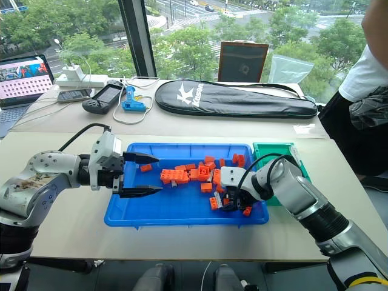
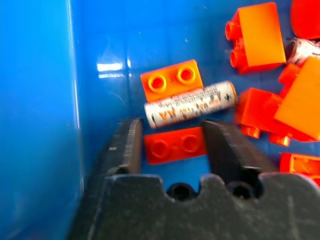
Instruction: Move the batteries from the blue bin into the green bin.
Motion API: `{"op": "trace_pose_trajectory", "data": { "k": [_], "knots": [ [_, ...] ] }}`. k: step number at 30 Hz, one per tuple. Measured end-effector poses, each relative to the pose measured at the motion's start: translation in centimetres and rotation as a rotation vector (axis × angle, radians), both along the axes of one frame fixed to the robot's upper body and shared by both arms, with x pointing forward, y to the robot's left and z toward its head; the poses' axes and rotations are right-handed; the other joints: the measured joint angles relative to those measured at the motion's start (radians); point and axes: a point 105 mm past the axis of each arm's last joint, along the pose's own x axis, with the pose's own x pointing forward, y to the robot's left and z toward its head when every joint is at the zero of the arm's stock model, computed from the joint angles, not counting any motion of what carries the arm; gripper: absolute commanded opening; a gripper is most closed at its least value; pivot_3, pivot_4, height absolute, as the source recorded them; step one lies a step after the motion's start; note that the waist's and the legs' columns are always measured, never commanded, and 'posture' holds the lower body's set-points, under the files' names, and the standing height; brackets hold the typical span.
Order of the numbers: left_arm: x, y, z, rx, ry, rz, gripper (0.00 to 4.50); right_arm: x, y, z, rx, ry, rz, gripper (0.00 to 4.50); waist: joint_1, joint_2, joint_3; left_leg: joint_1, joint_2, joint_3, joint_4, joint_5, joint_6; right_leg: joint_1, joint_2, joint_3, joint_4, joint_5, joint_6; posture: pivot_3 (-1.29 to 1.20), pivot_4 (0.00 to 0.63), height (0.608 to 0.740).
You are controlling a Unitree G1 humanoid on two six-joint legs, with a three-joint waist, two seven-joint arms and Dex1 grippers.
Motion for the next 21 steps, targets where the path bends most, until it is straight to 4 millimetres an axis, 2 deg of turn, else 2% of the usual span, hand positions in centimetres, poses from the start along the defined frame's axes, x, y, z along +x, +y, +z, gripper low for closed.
{"op": "trace_pose_trajectory", "data": {
  "k": [6, 11, 13, 16, 19, 21],
  "knots": [
    [0.0, 0.0, 0.0, 0.0, 0.001, 0.001, 4.5, -0.1, -0.8, 1.2, -0.013, -0.008, -0.007, 1.35, 0.0, 0.0, 0.0, 0.0, 0.0, 0.0, 0.0, 0.0, 0.0, 0.0, 0.0, 0.0, 0.0, 0.0, 0.0, 0.0, 0.15, 0.733],
    [0.1, -0.1, 0.1, -0.002, -0.004, -0.002, 4.5, 4.3, -1.2, 4.7, 0.008, -0.258, -0.108, 1.35, -0.006, 0.0, 0.0, 0.0, 0.001, 0.0, 0.0, 0.0, 0.0, -0.001, 0.001, 0.0, 0.001, 0.0, 0.0, 0.0, 0.15, 0.733],
    [0.1, -0.1, 0.1, -0.003, -0.004, -0.001, 4.5, 5.4, -1.6, 4.9, 0.003, -0.308, -0.134, 2.35, -0.004, 0.0, 0.0, 0.0, 0.001, 0.0, 0.0, 0.0, 0.0, -0.001, 0.001, 0.0, 0.0, 0.0, 0.0, 0.0, 0.15, 0.733],
    [0.1, -0.1, 0.1, -0.003, -0.004, 0.0, 4.5, 6.5, -1.2, 4.3, 0.013, -0.346, -0.147, 3.22, -0.003, 0.0, 0.0, -0.001, 0.0, 0.0, 0.0, 0.0, 0.0, -0.001, 0.0, 0.0, 0.0, 0.0, 0.0, 0.0, 0.15, 0.733],
    [0.1, -0.1, 0.1, -0.003, -0.005, 0.0, 4.5, 6.9, -1.2, 4.7, 0.01, -0.372, -0.15, 4.3, -0.001, 0.0, 0.0, -0.001, 0.0, 0.0, 0.0, 0.0, 0.0, -0.001, 0.0, 0.0, 0.0, 0.0, 0.0, 0.0, 0.15, 0.733],
    [0.1, -0.1, 0.1, -0.002, -0.005, 0.001, 4.5, 6.4, -0.8, 5.2, 0.033, -0.349, -0.149, 4.48, -0.001, 0.0, 0.0, -0.001, 0.0, 0.0, 0.0, 0.0, 0.0, -0.001, 0.0, 0.0, 0.0, 0.0, 0.0, 0.0, 0.15, 0.733]
  ]
}}
